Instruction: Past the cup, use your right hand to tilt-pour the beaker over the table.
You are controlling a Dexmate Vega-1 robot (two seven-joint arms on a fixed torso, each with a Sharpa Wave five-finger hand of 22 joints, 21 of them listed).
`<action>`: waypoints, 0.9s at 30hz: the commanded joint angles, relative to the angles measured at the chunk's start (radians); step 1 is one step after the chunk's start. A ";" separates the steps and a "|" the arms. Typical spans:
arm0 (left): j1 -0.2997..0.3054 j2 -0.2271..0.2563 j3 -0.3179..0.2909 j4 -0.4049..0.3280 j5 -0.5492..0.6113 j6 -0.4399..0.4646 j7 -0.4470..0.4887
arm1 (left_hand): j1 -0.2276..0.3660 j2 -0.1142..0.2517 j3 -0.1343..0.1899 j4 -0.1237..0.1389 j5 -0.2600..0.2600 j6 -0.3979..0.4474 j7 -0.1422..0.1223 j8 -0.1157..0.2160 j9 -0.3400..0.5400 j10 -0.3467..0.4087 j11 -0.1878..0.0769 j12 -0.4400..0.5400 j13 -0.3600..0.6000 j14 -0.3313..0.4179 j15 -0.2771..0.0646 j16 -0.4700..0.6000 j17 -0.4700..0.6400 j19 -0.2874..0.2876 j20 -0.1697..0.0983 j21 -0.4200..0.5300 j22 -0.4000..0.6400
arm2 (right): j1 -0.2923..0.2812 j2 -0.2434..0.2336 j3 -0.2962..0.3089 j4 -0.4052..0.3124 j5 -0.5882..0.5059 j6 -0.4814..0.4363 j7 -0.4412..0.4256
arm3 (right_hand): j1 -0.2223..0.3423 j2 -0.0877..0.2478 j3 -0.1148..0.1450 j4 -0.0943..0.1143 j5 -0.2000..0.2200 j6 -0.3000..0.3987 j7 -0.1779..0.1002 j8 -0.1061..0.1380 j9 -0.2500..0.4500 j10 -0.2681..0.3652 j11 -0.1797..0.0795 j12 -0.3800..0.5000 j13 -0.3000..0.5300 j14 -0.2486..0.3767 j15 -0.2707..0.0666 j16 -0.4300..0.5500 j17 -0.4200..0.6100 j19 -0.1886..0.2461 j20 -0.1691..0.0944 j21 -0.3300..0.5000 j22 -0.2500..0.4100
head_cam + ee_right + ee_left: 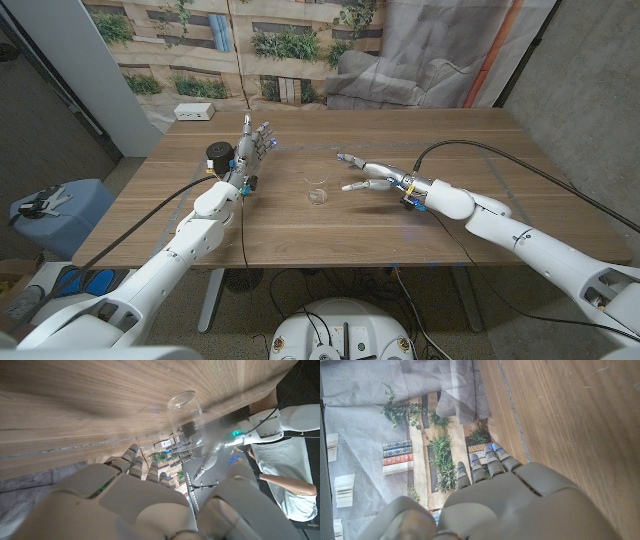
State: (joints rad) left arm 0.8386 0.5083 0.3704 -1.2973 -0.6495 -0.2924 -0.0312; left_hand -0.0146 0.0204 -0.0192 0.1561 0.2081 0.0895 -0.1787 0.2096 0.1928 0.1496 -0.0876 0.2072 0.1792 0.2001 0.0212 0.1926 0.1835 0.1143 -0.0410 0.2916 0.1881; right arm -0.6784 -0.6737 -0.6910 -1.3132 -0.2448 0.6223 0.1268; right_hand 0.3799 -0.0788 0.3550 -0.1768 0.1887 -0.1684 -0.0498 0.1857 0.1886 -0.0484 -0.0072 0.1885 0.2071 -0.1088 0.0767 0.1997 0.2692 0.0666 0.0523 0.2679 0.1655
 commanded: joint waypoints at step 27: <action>0.001 0.000 0.000 -0.001 0.000 0.000 0.001 | 0.003 0.014 -0.013 0.004 0.007 0.005 0.001 -0.004 0.003 0.008 -0.001 -0.005 0.003 0.009 -0.001 0.000 0.002 0.009 -0.006 -0.005 0.006 | 0.114 0.135 -0.119 0.184 -0.017 0.052 0.006 | 0.053 -0.018 0.012 -0.001 0.007 -0.059 0.016 0.014 0.005 -0.002 0.015 0.012 0.007 0.005 -0.008 0.013 -0.003 0.011 -0.006 -0.019 0.002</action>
State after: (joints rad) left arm 0.8396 0.5082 0.3709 -1.2970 -0.6490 -0.2924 -0.0289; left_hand -0.0146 0.0203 -0.0257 0.1569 0.2081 0.0894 -0.1786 0.2097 0.1928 0.1496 -0.0876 0.2033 0.1792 0.2037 0.0175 0.1926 0.1835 0.1142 -0.0408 0.2916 0.1881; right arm -0.5929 -0.5834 -0.7803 -1.1840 -0.2660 0.6515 0.1319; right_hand 0.4188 -0.0914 0.3560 -0.1779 0.1889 -0.1702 -0.0409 0.1934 0.1884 -0.0496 0.0022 0.1965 0.2121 -0.1104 0.0675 0.2079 0.2645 0.0705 0.0482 0.2546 0.1653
